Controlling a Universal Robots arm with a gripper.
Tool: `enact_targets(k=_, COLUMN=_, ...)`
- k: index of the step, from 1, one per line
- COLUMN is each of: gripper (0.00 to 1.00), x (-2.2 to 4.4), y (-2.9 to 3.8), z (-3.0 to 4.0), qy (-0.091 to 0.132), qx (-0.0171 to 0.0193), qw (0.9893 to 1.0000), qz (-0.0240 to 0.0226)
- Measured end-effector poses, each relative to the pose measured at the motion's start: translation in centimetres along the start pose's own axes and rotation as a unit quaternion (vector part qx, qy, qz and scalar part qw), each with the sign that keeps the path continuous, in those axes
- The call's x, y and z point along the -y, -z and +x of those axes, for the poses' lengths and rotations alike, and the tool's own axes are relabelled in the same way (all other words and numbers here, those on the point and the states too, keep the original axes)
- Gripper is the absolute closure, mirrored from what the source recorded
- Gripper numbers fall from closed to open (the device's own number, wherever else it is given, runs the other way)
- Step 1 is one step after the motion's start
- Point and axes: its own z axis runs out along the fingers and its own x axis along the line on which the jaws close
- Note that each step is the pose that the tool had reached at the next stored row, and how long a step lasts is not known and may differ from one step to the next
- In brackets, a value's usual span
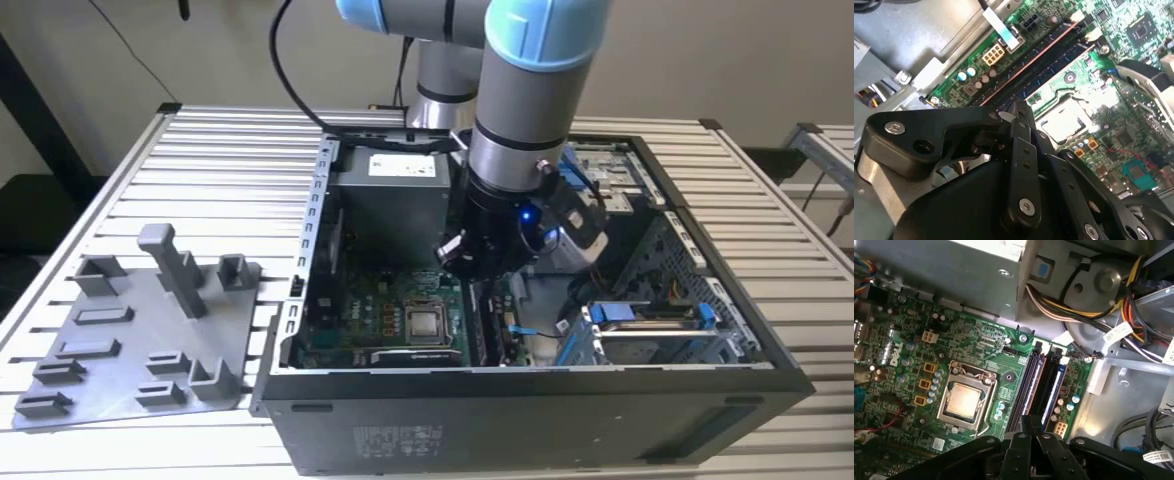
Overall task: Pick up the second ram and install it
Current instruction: 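Press down the second ram until it locks into place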
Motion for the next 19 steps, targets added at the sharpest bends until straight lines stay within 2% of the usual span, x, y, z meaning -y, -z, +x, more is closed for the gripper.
enact_targets(k=5, gripper=0.89, x=0.0, y=0.0, z=0.0, qy=0.031, qx=0.0004, qw=0.9995, qz=-0.0005)
enact_targets(k=9, gripper=0.89, x=0.0, y=0.0, z=0.0, qy=0.068, qx=0.0007, qw=0.9977, qz=-0.0012)
enact_targets(k=14, gripper=0.89, x=0.0, y=0.0, z=0.0, qy=0.112, qx=0.001, qw=0.9937, qz=-0.002)
enact_targets(k=19, gripper=0.89, x=0.0, y=0.0, z=0.0, qy=0.151, qx=0.0014, qw=0.9886, qz=-0.0027)
